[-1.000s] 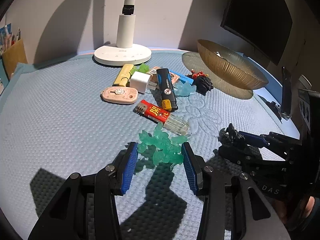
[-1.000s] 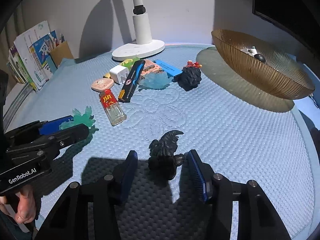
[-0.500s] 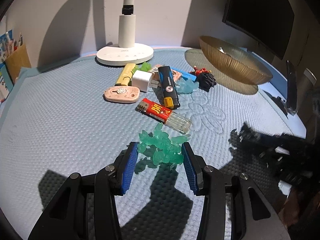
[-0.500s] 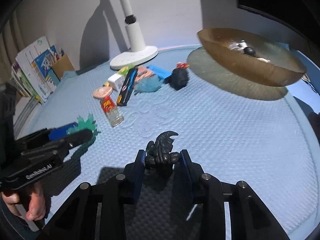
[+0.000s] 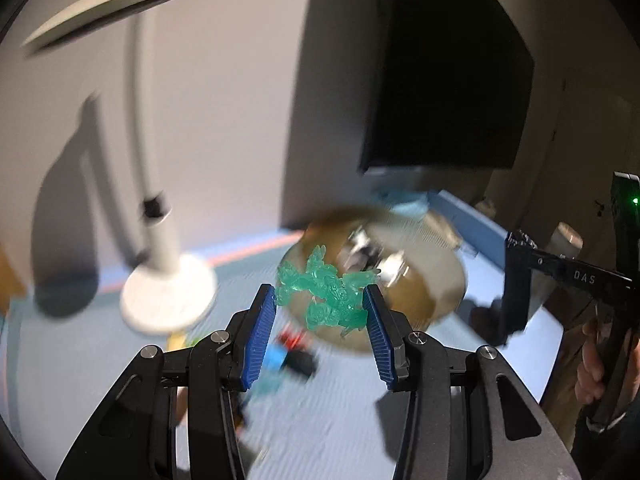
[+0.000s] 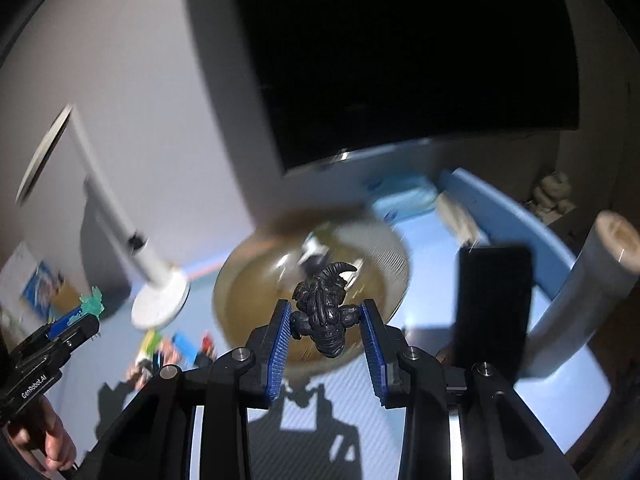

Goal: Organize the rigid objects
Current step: 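Carry the crystal and dragon figurine into the amber bowl and release both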

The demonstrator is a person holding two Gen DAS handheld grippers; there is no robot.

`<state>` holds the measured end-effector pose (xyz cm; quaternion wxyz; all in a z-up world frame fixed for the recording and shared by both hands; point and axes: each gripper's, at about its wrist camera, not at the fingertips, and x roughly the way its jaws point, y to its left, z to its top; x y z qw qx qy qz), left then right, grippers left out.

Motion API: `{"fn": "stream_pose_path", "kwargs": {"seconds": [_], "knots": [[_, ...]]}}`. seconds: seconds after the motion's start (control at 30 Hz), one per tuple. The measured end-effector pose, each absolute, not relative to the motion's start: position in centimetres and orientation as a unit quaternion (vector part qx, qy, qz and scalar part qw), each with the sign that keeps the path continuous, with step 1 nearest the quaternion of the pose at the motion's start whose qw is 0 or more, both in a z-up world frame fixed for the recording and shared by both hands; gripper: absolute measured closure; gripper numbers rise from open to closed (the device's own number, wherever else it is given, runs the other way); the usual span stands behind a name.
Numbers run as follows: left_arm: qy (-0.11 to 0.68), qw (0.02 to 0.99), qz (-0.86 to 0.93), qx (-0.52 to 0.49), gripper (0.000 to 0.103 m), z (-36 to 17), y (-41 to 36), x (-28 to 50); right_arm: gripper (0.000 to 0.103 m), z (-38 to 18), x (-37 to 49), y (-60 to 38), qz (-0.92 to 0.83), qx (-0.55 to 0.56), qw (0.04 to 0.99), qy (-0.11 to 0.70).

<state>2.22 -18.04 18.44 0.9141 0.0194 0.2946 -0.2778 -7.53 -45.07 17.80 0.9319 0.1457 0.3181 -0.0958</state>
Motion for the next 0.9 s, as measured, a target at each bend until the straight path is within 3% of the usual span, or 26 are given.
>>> {"fn": "stream_pose_path", "kwargs": {"seconds": [0.13, 0.4, 0.63, 0.67, 0.77, 0.83, 0.9], "knots": [[0.331, 0.894, -0.302, 0.014, 0.061, 17.5, -23.7, 6.0, 0.069, 17.8, -5.0, -46.3, -0.100, 0.136, 0.923, 0.345], [0.410, 0.859, -0.300, 0.062, 0.061, 8.3, -30.2, 9.3, 0.069, 9.5, 0.1, -45.5, -0.073, 0.098, 0.879, 0.460], [0.420, 0.854, -0.297, 0.075, 0.060, 6.5, -31.6, 9.6, 0.069, 7.7, 1.1, -45.5, -0.083, 0.063, 0.874, 0.475], [0.423, 0.853, -0.297, 0.072, 0.058, 6.5, -31.5, 9.7, 0.068, 7.5, 1.4, -45.6, -0.083, 0.062, 0.872, 0.479], [0.424, 0.853, -0.301, 0.040, 0.024, 7.5, -30.1, 9.9, 0.058, 7.6, 1.4, -45.9, -0.076, 0.082, 0.873, 0.475], [0.406, 0.865, -0.295, 0.018, 0.021, 8.9, -28.4, 9.4, 0.046, 8.5, 0.4, -46.2, -0.090, 0.093, 0.881, 0.456], [0.395, 0.872, -0.290, 0.001, 0.021, 10.1, -26.2, 8.8, 0.045, 9.6, -0.9, -46.2, -0.101, 0.097, 0.891, 0.433]]}}
